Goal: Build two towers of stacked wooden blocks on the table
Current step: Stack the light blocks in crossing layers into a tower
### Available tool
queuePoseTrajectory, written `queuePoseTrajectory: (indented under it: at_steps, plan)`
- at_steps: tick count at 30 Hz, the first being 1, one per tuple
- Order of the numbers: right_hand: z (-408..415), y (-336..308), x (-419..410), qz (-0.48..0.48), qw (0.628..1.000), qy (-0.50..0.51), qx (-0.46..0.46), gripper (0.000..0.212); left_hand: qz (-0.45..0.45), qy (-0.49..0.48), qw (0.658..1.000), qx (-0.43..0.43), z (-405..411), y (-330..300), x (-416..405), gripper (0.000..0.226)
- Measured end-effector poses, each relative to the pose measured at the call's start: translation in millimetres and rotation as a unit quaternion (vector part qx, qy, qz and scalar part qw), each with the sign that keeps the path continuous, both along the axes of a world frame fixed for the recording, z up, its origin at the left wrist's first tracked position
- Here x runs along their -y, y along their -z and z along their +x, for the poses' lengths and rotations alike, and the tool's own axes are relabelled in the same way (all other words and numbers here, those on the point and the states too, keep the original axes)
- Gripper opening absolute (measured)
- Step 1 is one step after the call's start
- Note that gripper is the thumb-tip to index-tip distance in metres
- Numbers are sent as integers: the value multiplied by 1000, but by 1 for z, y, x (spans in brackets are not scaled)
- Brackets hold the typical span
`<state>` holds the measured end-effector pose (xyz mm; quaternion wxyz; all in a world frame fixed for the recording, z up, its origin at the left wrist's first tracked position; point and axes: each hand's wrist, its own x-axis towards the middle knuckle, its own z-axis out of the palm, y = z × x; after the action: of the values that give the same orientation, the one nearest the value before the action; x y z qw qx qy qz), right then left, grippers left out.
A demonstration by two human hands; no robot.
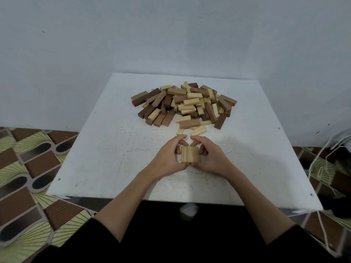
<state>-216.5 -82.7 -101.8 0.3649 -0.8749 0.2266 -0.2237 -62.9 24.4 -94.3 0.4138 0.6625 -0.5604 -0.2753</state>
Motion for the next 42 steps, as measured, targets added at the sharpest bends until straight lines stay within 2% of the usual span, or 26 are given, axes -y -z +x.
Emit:
queuePoseTrajectory:
  at_steps: [21, 28, 31, 33, 34, 35, 38, 40, 42]
  plan:
    - [0, -13, -2, -10, 999, -29, -23, 75, 8, -1, 1000, 2, -1, 0, -1, 82]
    - [-1, -15, -1, 10, 999, -28, -34, 83, 14, 5, 1000, 12, 3, 0, -3, 88]
    - [-4, -20, -1, 95, 995, 17, 9, 69, 8, -3, 998, -67, 6, -4, -4, 83]
    - [-3, -28, 2, 153, 985, 68, 40, 49, 10, -21, 987, -157, 13, -12, -4, 64]
    - [0, -30, 5, 138, 985, 94, 42, 39, 9, -47, 983, -176, 19, -16, -2, 51]
    - [4, -32, 8, 93, 988, 114, 34, 32, 1, -85, 984, -159, 25, -18, 0, 42]
    - [17, -30, 12, -101, 987, 125, -5, 21, -50, -190, 980, 32, 48, -23, 12, 40]
    - [28, -24, 14, -130, 983, 112, -67, 19, -66, -204, 965, 151, 63, -19, 20, 37]
    - [39, -29, 10, -132, 979, 106, -110, 23, -56, -220, 950, 214, 77, -12, 27, 34]
